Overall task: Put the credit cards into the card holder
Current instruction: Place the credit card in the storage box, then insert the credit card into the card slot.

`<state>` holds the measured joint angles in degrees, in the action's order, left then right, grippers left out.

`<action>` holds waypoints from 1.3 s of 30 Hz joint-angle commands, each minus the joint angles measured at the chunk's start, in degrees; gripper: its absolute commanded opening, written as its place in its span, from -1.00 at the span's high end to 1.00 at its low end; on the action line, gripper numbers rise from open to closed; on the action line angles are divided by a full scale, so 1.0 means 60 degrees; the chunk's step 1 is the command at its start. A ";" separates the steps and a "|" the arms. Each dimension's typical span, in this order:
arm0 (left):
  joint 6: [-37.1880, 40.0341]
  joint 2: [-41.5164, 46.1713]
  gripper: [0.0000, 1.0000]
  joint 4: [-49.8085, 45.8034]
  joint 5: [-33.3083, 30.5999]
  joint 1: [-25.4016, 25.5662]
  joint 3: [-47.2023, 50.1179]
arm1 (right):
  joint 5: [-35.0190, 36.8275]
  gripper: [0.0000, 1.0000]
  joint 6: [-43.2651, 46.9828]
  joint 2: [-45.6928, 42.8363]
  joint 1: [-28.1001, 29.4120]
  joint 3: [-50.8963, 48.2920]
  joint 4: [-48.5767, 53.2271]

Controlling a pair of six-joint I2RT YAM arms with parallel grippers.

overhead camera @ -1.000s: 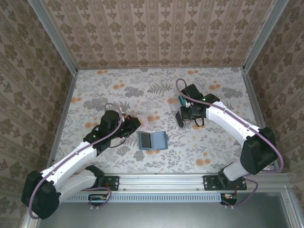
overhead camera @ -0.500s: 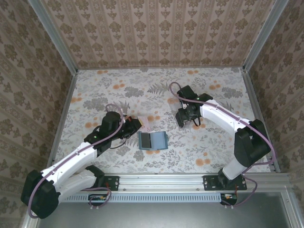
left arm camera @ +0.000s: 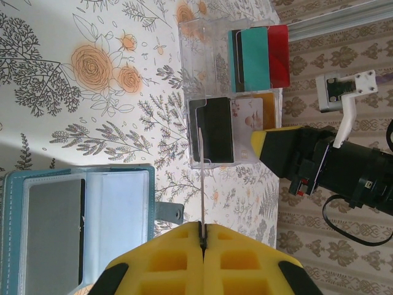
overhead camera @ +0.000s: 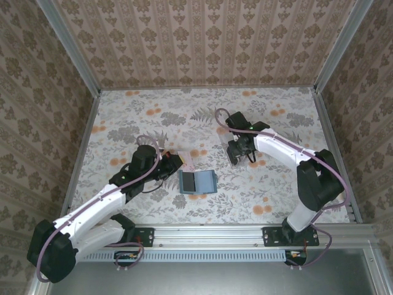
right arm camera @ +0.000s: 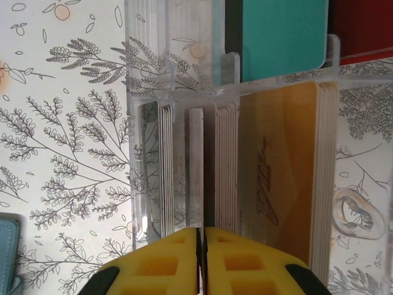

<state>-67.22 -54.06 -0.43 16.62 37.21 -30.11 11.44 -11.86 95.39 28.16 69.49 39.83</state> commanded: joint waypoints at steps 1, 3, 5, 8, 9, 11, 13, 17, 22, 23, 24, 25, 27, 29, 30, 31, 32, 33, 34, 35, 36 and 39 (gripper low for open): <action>0.0144 -0.0056 1.00 0.0236 -0.0075 0.0082 0.0085 | 0.0503 0.68 0.0105 0.0053 0.0008 0.0049 0.0024; 0.0201 -0.0060 1.00 0.0210 -0.0046 0.0082 0.0067 | 0.0551 0.62 0.0050 -0.0036 0.0008 0.0055 0.0057; 0.0286 -0.0082 1.00 0.0110 -0.0042 0.0097 0.0038 | 0.0484 0.53 -0.0014 -0.0196 0.0012 0.0063 0.0095; 0.0434 -0.0179 1.00 -0.0005 -0.0032 0.0131 0.0001 | 0.0317 0.49 -0.0225 -0.0521 0.0008 0.0048 0.0179; 0.0521 -0.0237 1.00 -0.0068 -0.0031 0.0161 -0.0042 | 0.0202 0.48 -0.0298 -0.0654 0.0023 0.0049 0.0207; 0.0826 -0.0427 1.00 -0.0309 -0.0055 0.0282 -0.0184 | -0.0233 0.47 -0.0514 -0.1085 0.0067 -0.0091 0.0184; 0.1067 -0.0656 1.00 -0.0558 -0.0170 0.0451 -0.0311 | -0.0690 0.45 -0.0811 -0.1537 0.0147 -0.0259 0.0151; 0.1370 -0.1136 1.00 -0.0553 -0.0487 0.0873 -0.0276 | -0.2408 0.44 -0.1976 -0.2536 0.0390 -0.1076 -0.0696; 0.1319 -0.1806 1.00 -0.0061 -0.0644 0.1203 -0.0124 | -0.4373 0.45 -0.3710 -0.2710 0.1434 -0.1966 -0.2328; 0.1342 -0.1916 1.00 -0.0081 -0.0687 0.1237 -0.0144 | -0.4358 0.46 -0.3891 -0.2448 0.1773 -0.1910 -0.2385; 0.1351 -0.1988 1.00 -0.0126 -0.0731 0.1265 -0.0129 | -0.4285 0.46 -0.4025 -0.2204 0.2063 -0.1843 -0.2402; 0.1345 -0.2054 1.00 -0.0200 -0.0822 0.1299 -0.0124 | -0.4129 0.47 -0.4181 -0.1941 0.2353 -0.1759 -0.2392; 0.1303 -0.2132 1.00 -0.0315 -0.0962 0.1363 -0.0041 | -0.3907 0.47 -0.4292 -0.1443 0.2847 -0.1599 -0.2436; 0.1259 -0.2179 1.00 -0.0262 -0.1012 0.1371 0.0098 | -0.3493 0.47 -0.4402 -0.0852 0.3183 -0.1256 -0.2081; 0.1257 -0.2194 1.00 -0.0199 -0.1013 0.1363 0.0149 | -0.3325 0.48 -0.4425 -0.0607 0.3276 -0.1106 -0.1914; 0.1222 -0.2221 1.00 -0.0071 -0.0984 0.1369 0.0229 | -0.3134 0.49 -0.4478 -0.0350 0.3330 -0.0978 -0.1723; 0.1200 -0.2260 1.00 0.0092 -0.0909 0.1367 0.0284 | -0.2955 0.50 -0.4512 -0.0121 0.3334 -0.0876 -0.1569; 0.1199 -0.2302 1.00 0.0214 -0.0835 0.1371 0.0322 | -0.2696 0.52 -0.4527 0.0019 0.3340 -0.0812 -0.1288; 0.1217 -0.2351 1.00 0.0259 -0.0802 0.1364 0.0319 | -0.2346 0.53 -0.4529 0.0157 0.3332 -0.0745 -0.1037; 0.1255 -0.2405 1.00 0.0258 -0.0771 0.1362 0.0313 | -0.2081 0.54 -0.4515 0.0253 0.3296 -0.0714 -0.0844; 0.1271 -0.2429 1.00 0.0249 -0.0769 0.1369 0.0287 | -0.1862 0.54 -0.4526 0.0310 0.3268 -0.0719 -0.0721; 0.1303 -0.2622 1.00 0.0305 -0.0807 0.1366 0.0327 | -0.1405 0.54 -0.4541 0.0414 0.3106 -0.0897 -0.0535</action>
<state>-60.73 -68.99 -0.25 11.97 45.04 -28.88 -2.66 -37.91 96.99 47.62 63.31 32.16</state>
